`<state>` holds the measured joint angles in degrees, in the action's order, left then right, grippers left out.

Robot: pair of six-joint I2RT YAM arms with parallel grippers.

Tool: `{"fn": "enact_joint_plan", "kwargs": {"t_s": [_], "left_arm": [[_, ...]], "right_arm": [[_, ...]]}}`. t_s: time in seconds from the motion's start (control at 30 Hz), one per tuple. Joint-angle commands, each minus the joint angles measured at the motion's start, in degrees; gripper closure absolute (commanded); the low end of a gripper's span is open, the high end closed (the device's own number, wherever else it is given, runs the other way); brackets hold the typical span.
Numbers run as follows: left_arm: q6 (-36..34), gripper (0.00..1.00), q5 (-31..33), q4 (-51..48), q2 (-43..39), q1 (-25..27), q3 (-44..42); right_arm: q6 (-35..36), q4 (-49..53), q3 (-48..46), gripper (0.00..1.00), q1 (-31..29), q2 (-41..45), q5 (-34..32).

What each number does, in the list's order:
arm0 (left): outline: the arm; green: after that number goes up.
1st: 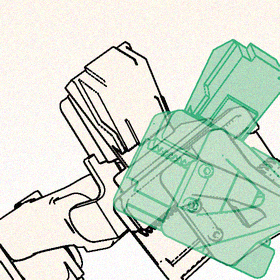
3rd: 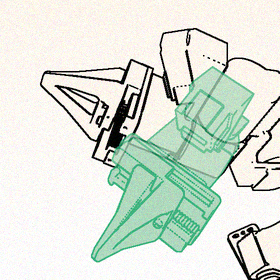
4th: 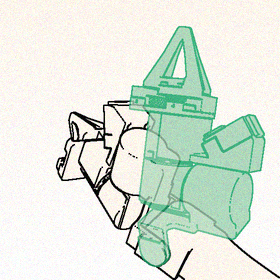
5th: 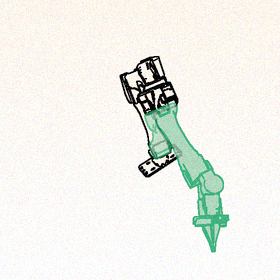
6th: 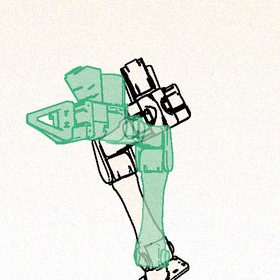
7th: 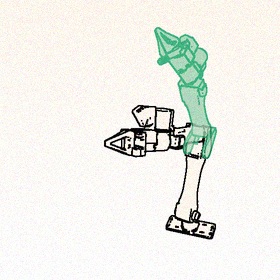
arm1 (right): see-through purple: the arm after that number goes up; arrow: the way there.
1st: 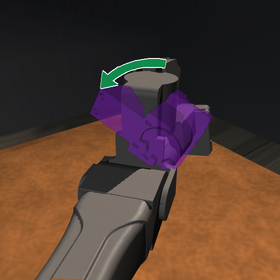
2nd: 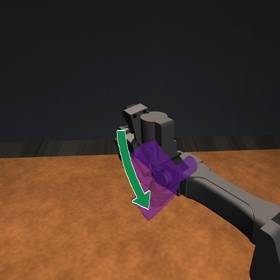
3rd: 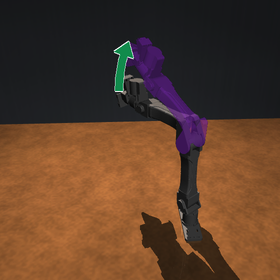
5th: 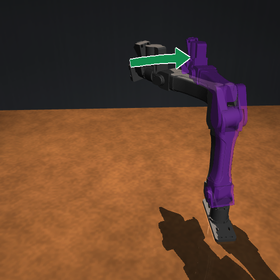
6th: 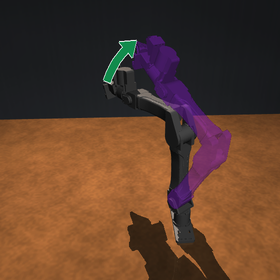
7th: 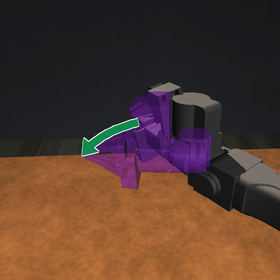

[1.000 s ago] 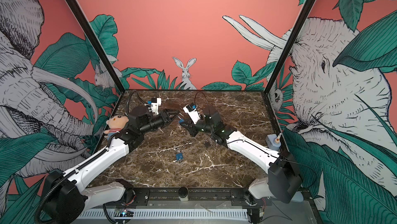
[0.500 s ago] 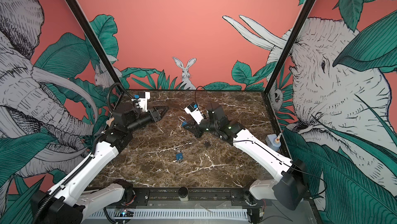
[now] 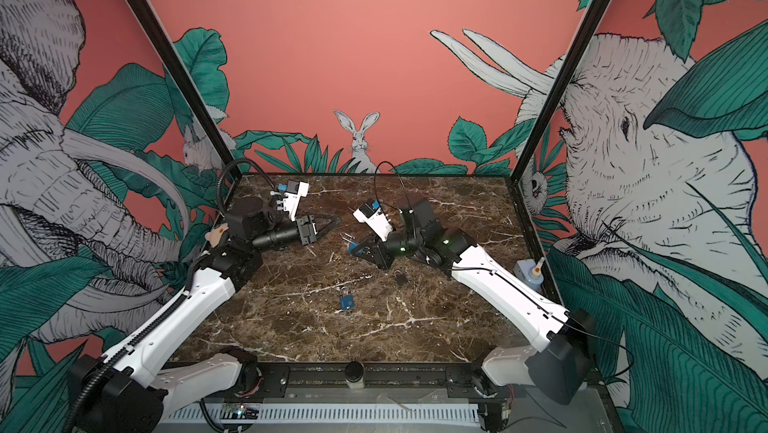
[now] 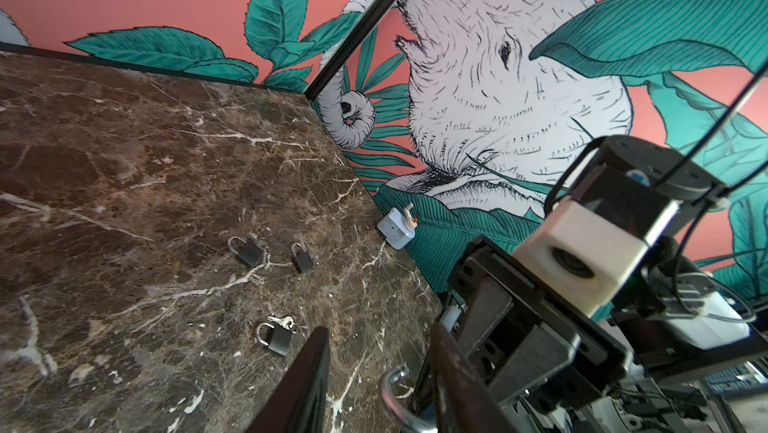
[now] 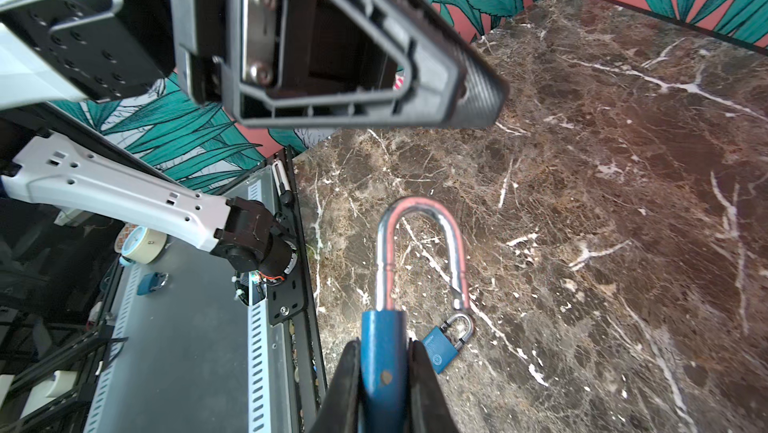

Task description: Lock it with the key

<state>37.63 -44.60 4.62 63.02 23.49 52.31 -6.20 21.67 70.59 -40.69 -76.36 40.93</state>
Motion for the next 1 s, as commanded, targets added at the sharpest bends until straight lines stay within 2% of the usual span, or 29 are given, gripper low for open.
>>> {"fn": "enact_joint_plan", "kwargs": {"t_s": [0.0, 0.17, 0.33, 0.53, 0.83, 0.97], "left_arm": [[-1.2, 0.59, -3.8, 2.2, -0.7, 0.3, -0.3], [-0.8, 0.61, -5.3, 2.5, -0.9, 0.4, -0.8], [-0.6, 0.61, -5.3, 2.7, -0.3, 0.5, -1.6], [0.9, 0.62, -5.6, 5.5, 0.9, 1.1, -1.8], [0.8, 0.62, 0.2, 7.3, 0.6, 1.0, 0.0], [1.9, 0.6, 0.9, 8.9, 1.4, 1.1, 0.4]], "right_arm": [[-1.7, -3.5, 1.7, 1.0, 0.9, -0.5, 3.4], [-3.7, -5.6, 1.4, 1.0, 2.5, -1.1, 4.6], [-9.0, -12.4, -0.4, 1.0, 4.4, -1.2, 8.4], [-11.1, -14.1, -0.4, 1.0, 5.1, -1.8, 10.1], [-11.1, -13.0, -1.1, 1.0, 5.2, -2.0, 10.5], [-11.1, -12.9, -1.2, 1.0, 5.2, -1.9, 10.6]]}}
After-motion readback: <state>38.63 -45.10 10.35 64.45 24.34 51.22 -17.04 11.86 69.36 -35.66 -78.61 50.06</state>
